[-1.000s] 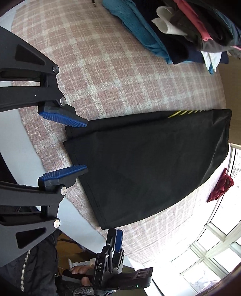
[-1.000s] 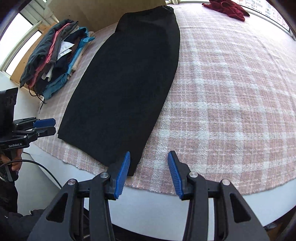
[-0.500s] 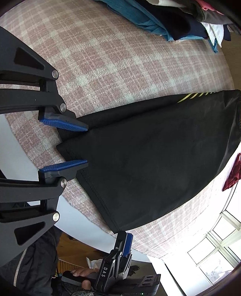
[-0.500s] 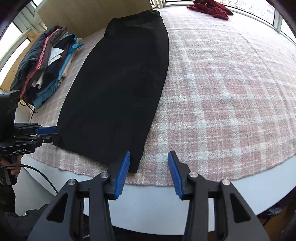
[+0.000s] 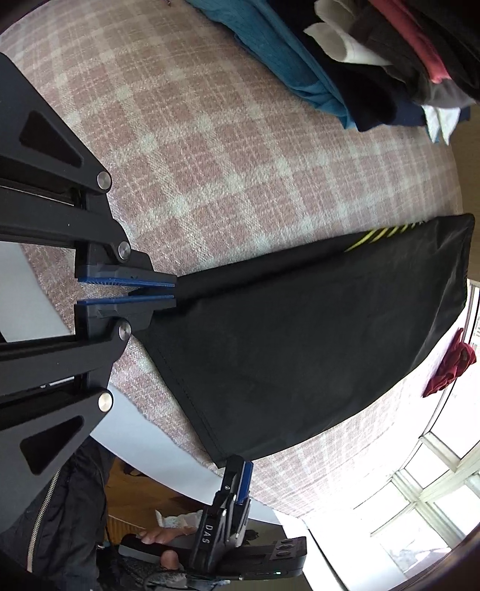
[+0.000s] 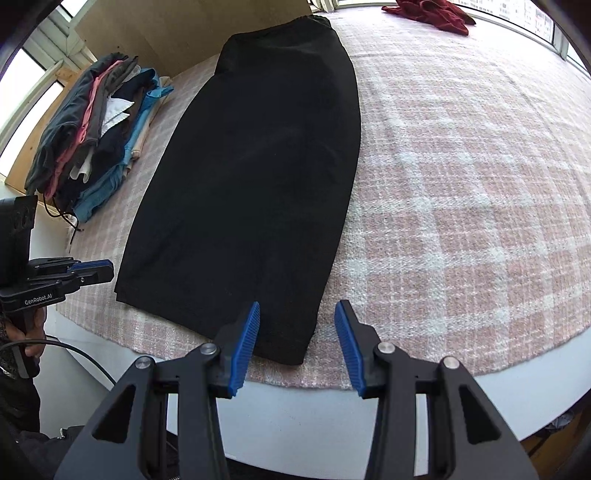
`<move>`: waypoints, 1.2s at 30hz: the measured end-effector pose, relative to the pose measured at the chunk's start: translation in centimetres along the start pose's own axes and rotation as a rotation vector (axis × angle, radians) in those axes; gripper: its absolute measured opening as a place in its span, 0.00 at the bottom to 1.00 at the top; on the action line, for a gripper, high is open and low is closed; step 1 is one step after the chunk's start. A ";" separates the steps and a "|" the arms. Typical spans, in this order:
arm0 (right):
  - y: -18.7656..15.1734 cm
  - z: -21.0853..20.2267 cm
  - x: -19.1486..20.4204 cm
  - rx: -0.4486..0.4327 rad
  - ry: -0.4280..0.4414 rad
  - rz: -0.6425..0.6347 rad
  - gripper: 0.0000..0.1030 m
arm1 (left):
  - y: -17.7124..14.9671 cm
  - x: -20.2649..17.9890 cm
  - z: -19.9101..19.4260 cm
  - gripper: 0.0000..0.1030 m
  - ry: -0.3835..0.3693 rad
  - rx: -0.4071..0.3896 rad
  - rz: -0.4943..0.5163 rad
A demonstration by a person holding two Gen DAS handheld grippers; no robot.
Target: Fold clothes
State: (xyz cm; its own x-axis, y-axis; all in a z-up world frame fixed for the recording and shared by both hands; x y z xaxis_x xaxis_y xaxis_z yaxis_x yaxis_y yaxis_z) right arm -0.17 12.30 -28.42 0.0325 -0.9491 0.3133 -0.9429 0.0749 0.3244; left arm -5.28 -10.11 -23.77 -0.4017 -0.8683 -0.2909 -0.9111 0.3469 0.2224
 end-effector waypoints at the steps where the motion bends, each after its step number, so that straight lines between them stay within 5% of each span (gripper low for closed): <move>1: 0.1 0.1 0.3 -0.004 -0.015 -0.017 0.41 | 0.0 0.3 0.1 0.26 -0.007 0.007 -0.024; 7: 0.2 0.7 1.8 -0.021 -0.052 -0.088 0.41 | 0.5 -0.7 1.3 0.42 -0.036 0.041 -0.029; 11: 0.2 0.9 2.3 -0.040 -0.065 -0.117 0.38 | 0.9 -2.0 1.6 0.43 -0.006 0.040 0.033; 13: 0.2 0.9 2.4 -0.046 -0.075 -0.132 0.30 | 1.0 -2.4 1.8 0.23 0.016 0.040 0.080; 16: 0.2 0.9 2.6 -0.044 -0.030 -0.110 0.15 | 1.2 -2.4 1.9 0.07 0.017 0.047 0.100; 21: 0.7 1.1 2.6 -0.036 0.042 -0.063 0.07 | 1.6 -2.2 1.7 0.04 -0.071 0.048 0.085; 30: 1.4 -1.8 1.0 -0.056 0.249 0.129 0.05 | 1.3 -0.7 -2.9 0.03 -0.345 -0.016 0.024; 36: 1.5 -6.2 0.9 -0.073 0.239 0.098 0.05 | 0.4 -3.1 -6.1 0.00 -0.402 -0.060 0.089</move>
State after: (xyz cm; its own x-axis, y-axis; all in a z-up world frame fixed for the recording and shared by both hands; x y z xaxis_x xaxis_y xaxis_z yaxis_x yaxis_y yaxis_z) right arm 0.48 13.45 -22.09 0.0274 -0.8374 0.5459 -0.9195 0.1931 0.3425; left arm -3.89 -9.44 -17.13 -0.4932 -0.6247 -0.6054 -0.8692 0.3823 0.3136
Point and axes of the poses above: each gripper's, at about its wrist camera, not at the fingertips, and z roughly the way its jaws point, x to its left, y to its top, the point moved 8 cm from there along z, roughly the way its jaws point, and after that the axes turned 2 degrees about y, right-handed, at the moved point
